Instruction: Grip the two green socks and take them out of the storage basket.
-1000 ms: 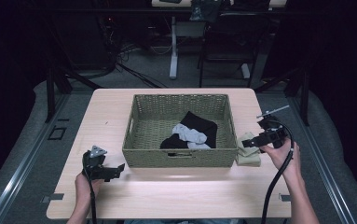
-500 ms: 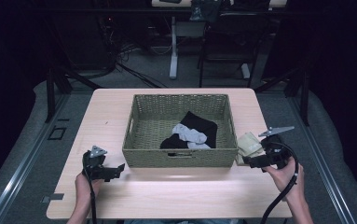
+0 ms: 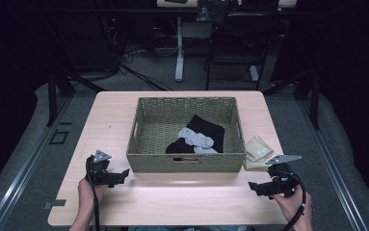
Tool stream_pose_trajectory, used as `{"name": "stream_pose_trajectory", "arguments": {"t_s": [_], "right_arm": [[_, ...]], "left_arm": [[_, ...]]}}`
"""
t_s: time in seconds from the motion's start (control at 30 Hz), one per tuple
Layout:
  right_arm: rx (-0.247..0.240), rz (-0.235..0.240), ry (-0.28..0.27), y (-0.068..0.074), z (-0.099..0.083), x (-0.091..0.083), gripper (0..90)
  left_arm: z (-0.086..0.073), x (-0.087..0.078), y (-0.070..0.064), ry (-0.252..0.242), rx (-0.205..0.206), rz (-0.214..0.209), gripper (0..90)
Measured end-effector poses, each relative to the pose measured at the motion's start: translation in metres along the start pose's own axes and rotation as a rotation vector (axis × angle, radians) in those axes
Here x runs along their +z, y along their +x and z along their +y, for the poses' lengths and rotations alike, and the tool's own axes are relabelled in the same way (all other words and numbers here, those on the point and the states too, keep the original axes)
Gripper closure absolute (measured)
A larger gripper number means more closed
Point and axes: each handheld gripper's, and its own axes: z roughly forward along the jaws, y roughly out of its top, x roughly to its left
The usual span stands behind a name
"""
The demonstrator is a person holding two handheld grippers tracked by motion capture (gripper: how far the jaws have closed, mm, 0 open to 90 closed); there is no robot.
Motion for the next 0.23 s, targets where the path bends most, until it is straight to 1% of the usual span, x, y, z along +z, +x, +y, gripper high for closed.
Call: {"name": "stream_pose_trajectory", "arguments": {"t_s": [0.07, 0.1, 0.13, 0.17, 0.23], "right_arm": [[0.006, 0.0, -0.001, -0.0013, -0.0019, 0.0008, 5.6], [0.011, -0.003, 0.007, -0.0033, -0.0034, 0.001, 5.5], [0.018, 0.002, 0.002, -0.0046, -0.0044, 0.0008, 5.5], [0.025, 0.007, -0.011, -0.0069, -0.0056, 0.0, 5.6], [0.029, 0.01, -0.019, -0.0078, -0.006, -0.0004, 5.5]], "left_arm": [[0.0005, 0.0004, -0.0005, -0.002, 0.001, -0.002, 0.2], [0.0008, 0.0005, -0.0002, -0.002, 0.005, -0.002, 0.2], [0.0009, 0.0008, -0.0006, -0.005, 0.0, -0.001, 0.2], [0.0014, 0.0009, -0.0005, -0.003, 0.004, 0.0, 0.3], [0.0021, 0.0014, -0.0009, -0.008, 0.0, -0.006, 0.2]]}}
